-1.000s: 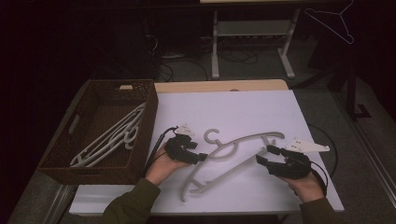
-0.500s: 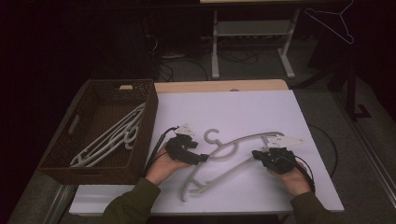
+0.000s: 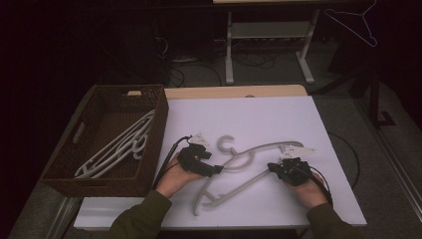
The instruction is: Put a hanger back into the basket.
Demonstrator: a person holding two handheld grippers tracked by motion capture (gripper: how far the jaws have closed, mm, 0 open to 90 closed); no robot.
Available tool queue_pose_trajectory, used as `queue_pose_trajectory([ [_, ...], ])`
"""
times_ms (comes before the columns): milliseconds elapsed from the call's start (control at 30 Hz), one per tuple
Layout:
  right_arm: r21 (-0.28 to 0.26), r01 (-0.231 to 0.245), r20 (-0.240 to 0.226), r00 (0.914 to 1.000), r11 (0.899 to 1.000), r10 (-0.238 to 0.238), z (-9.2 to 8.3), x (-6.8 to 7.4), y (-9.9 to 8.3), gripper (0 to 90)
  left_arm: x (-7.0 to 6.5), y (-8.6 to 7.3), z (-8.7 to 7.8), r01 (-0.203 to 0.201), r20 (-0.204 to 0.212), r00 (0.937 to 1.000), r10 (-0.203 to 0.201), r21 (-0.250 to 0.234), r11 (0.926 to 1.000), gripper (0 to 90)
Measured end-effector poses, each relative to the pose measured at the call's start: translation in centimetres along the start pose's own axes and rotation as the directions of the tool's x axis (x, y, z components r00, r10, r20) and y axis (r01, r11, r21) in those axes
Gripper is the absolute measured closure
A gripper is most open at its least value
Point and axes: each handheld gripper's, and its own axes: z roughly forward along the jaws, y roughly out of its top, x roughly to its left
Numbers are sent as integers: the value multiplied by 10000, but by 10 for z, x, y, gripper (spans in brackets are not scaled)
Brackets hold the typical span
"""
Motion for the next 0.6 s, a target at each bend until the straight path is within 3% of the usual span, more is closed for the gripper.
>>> queue_pose_trajectory([
  [200, 93, 25, -3, 10000, 10000, -25, 2, 0, -2, 896, -3, 1, 10, -191, -258, 9995, 195, 190, 9996, 302],
  [333, 83, 0, -10, 10000, 10000, 0, 1, 0, -1, 896, -9, 4, 20, -732, -403, 9963, 760, 677, 9950, 330],
  [600, 85, -43, 2, 10000, 10000, 43, 1, 0, -2, 896, -18, 5, 32, -1392, -787, 9854, 1507, 1356, 9809, 542],
])
